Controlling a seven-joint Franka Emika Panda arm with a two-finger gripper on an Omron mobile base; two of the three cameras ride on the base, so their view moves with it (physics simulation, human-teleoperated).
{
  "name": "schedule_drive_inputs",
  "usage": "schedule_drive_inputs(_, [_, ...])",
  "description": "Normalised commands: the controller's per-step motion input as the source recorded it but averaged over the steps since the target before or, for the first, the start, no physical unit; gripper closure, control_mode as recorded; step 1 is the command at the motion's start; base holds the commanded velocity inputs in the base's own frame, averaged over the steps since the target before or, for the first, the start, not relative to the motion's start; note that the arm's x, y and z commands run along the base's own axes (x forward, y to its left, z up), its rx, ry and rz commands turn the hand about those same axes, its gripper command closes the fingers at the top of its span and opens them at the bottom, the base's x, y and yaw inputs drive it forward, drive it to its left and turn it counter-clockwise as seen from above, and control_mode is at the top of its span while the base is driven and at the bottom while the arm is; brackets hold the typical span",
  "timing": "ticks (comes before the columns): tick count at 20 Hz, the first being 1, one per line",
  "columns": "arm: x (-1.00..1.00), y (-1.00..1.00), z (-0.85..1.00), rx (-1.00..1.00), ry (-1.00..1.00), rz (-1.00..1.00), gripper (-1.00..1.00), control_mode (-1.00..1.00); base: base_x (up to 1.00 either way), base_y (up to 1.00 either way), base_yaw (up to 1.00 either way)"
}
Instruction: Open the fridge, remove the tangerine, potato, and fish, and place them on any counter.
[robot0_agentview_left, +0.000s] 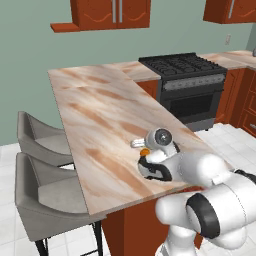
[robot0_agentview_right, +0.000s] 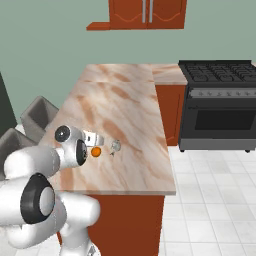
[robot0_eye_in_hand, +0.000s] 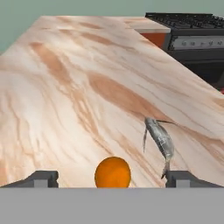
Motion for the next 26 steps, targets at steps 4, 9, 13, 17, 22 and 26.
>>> schedule_drive_inputs(4, [-0.97, 0.0, 1.0, 0.01, -0.23, 0.0, -1.0, -1.0, 0.0, 0.0, 0.0])
schedule_drive_inputs(9, [-0.76, 0.0, 1.0, 0.0, -0.16, 0.02, -1.0, -1.0, 0.0, 0.0, 0.0])
schedule_drive_inputs(13, [-0.95, -0.06, 1.0, 0.07, 0.08, 0.0, -1.0, -1.0, 0.0, 0.0, 0.0])
schedule_drive_inputs(17, [-1.0, -0.15, 1.0, 0.2, 0.35, -0.02, -1.0, -1.0, 0.0, 0.0, 0.0])
schedule_drive_inputs(22, [-0.96, -0.1, 0.97, 0.22, 0.47, -0.05, -1.0, -1.0, 0.0, 0.0, 0.0])
schedule_drive_inputs(26, [-1.0, -0.02, 0.11, 0.11, 0.38, -0.03, -1.0, -1.0, 0.0, 0.0, 0.0])
